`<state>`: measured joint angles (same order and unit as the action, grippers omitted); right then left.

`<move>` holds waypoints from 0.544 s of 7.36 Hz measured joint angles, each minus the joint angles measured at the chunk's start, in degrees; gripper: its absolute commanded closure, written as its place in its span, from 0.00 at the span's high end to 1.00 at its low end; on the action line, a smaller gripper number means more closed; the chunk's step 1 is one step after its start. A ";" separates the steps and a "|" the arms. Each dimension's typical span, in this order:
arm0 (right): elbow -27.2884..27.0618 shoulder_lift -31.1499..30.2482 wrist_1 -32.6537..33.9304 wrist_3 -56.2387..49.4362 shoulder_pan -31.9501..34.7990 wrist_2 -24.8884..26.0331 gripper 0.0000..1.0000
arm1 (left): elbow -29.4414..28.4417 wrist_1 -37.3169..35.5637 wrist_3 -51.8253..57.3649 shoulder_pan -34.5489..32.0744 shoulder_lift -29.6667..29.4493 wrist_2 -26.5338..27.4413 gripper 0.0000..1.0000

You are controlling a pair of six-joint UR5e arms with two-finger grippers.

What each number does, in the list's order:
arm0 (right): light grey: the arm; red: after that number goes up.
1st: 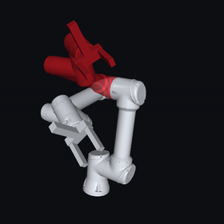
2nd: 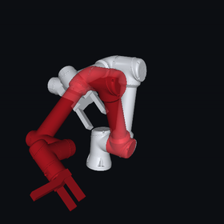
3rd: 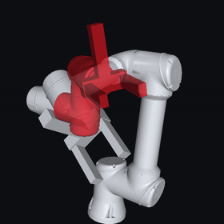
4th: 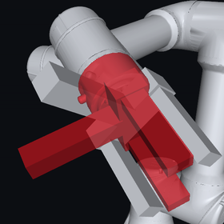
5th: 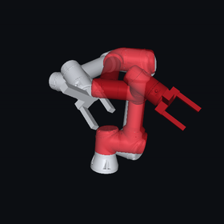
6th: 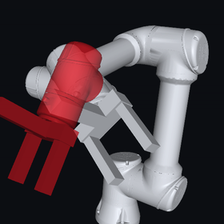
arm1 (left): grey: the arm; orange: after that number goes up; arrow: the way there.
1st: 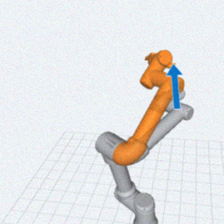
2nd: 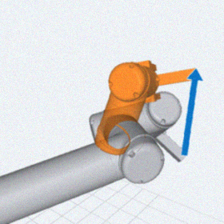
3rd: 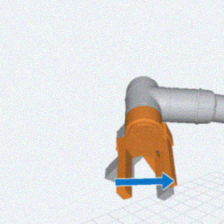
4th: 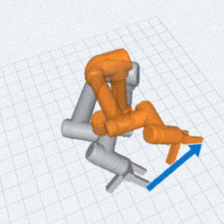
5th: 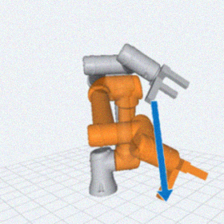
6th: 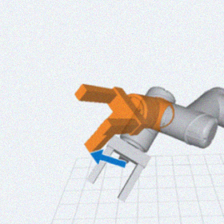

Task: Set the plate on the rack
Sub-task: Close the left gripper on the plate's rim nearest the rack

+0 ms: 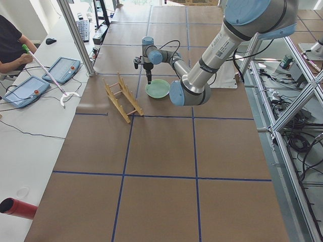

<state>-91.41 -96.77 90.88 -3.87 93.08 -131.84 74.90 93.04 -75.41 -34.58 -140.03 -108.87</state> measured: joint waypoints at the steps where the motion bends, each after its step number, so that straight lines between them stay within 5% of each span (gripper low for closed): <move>1: 0.00 0.00 0.00 0.00 0.00 0.00 1.00 | -0.06 0.28 0.01 0.17 0.23 0.02 0.82; 3: 0.01 0.00 0.00 0.00 0.00 0.00 1.00 | -0.10 1.60 -0.12 0.37 1.07 -0.09 0.68; 4: 0.02 0.00 0.00 0.00 0.00 0.00 1.00 | -0.09 1.88 -0.15 0.43 1.31 -0.20 0.35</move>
<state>-91.38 -96.77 90.88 -3.87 93.08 -131.84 74.81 94.93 -75.57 -34.15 -138.71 -109.07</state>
